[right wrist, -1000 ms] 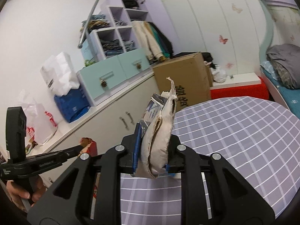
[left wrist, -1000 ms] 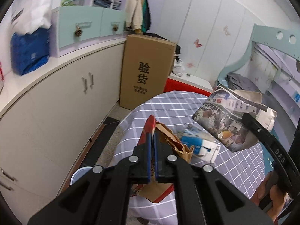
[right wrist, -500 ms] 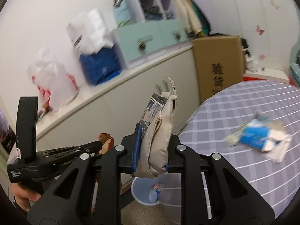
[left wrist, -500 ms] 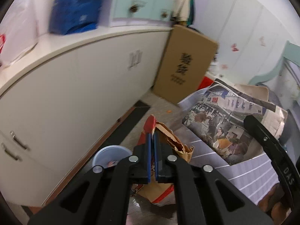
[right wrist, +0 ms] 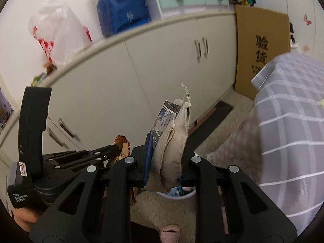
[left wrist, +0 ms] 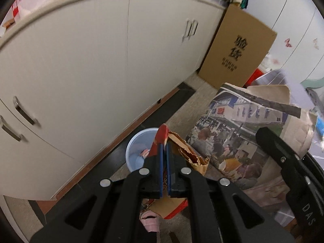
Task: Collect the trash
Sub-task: 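Carry both items from the table over the light-blue wastebasket, then open the left tool to drop the red box while right tool releases the cloth bag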
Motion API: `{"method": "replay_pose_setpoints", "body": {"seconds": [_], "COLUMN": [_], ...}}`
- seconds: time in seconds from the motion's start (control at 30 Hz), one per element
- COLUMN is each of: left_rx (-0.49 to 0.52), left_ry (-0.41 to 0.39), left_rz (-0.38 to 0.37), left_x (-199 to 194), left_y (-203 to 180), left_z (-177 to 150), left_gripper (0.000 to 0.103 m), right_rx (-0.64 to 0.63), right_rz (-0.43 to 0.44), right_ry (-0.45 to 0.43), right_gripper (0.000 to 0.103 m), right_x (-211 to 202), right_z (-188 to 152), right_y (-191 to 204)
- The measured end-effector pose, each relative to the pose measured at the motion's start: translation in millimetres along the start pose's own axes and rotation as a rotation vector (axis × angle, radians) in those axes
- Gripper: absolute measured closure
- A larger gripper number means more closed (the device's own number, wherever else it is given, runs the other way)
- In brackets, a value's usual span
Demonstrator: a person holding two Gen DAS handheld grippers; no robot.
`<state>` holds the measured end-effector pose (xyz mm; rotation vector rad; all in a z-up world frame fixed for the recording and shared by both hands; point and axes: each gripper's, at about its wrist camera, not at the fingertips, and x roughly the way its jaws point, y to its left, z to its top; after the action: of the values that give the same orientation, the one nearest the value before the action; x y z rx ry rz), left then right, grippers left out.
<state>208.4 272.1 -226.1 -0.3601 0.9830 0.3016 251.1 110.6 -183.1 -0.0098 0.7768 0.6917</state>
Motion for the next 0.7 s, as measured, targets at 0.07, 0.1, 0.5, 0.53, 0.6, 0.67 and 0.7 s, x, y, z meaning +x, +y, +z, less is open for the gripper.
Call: {"method": "replay_pose_setpoints", "body": {"seconds": [0.07, 0.1, 0.5, 0.53, 0.6, 0.67, 0.7], "left_rx": [-0.005, -0.003, 0.011, 0.016, 0.016, 0.014, 0.011], "left_ry": [0.027, 0.042, 0.128, 0.132, 0.132, 0.134, 0.137], "left_rz": [0.000, 0.004, 0.020, 0.018, 0.005, 0.002, 0.000], "left_x": [15.8, 25.5, 105.4, 107.7, 113.2, 116.6, 118.3], "left_y": [4.1, 5.5, -8.7, -10.9, -14.7, -16.2, -16.4], "left_z": [-4.7, -5.8, 9.3, 11.1, 16.4, 19.4, 20.6], "left_gripper": [0.100, 0.100, 0.099, 0.099, 0.097, 0.093, 0.087], "right_rx": [-0.003, -0.004, -0.006, -0.003, 0.003, 0.008, 0.009], "right_rz": [-0.012, -0.019, -0.135, -0.139, -0.151, -0.156, -0.158], "right_ry": [0.030, 0.044, 0.103, 0.102, 0.100, 0.100, 0.099], "right_gripper": [0.083, 0.083, 0.083, 0.083, 0.083, 0.083, 0.083], "right_x": [16.0, 23.4, 81.8, 83.7, 87.5, 90.5, 90.5], "right_z": [-7.0, -9.6, -23.0, -22.5, -22.1, -22.8, -24.0], "right_y": [-0.9, -1.9, -31.0, -33.3, -37.9, -41.2, -41.1]}}
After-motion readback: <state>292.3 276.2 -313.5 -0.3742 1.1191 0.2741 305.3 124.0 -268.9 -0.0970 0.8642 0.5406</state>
